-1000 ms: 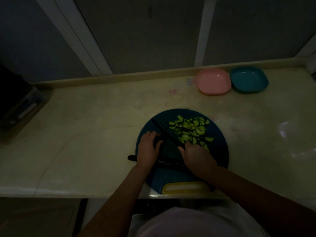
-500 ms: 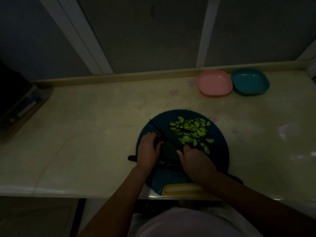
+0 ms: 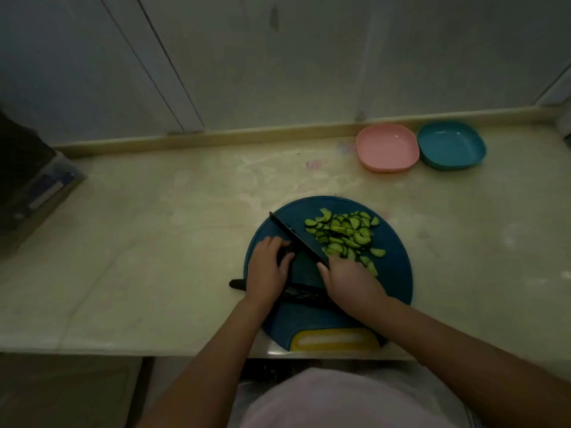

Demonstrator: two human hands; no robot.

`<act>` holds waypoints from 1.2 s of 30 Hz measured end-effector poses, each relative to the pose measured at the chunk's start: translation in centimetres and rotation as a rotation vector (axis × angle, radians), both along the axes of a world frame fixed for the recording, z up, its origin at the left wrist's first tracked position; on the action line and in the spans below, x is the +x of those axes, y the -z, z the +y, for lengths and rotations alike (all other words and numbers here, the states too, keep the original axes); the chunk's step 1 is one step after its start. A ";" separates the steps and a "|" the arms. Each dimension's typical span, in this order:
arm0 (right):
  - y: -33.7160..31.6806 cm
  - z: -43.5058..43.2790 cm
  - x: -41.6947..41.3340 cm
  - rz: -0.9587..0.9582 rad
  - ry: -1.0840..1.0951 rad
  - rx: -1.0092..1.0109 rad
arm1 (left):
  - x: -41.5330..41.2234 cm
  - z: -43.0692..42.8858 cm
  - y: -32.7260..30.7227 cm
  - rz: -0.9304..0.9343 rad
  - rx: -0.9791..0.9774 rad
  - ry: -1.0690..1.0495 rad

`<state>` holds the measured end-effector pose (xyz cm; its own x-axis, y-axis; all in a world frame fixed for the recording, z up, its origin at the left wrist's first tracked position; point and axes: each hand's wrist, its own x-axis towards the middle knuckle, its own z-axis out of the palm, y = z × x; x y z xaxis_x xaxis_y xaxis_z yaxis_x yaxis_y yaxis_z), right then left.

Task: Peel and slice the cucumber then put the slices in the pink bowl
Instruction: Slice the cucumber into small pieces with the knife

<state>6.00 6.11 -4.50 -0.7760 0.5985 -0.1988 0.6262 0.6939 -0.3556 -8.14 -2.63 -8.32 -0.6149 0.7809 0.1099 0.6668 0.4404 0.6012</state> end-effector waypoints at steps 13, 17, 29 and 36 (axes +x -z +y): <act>-1.4 -1.0 0.9 0.057 0.053 -0.068 | 0.0 -0.1 -0.3 -0.001 -0.016 -0.004; -1.3 -0.9 0.8 0.052 0.052 -0.071 | 0.0 0.0 -0.1 -0.009 -0.006 -0.008; -0.6 0.3 -0.8 0.014 -0.012 -0.058 | -0.1 -0.2 0.0 -0.025 0.036 -0.015; -0.4 0.3 0.7 0.012 0.069 -0.088 | 0.0 -0.1 -0.1 -0.014 0.017 -0.013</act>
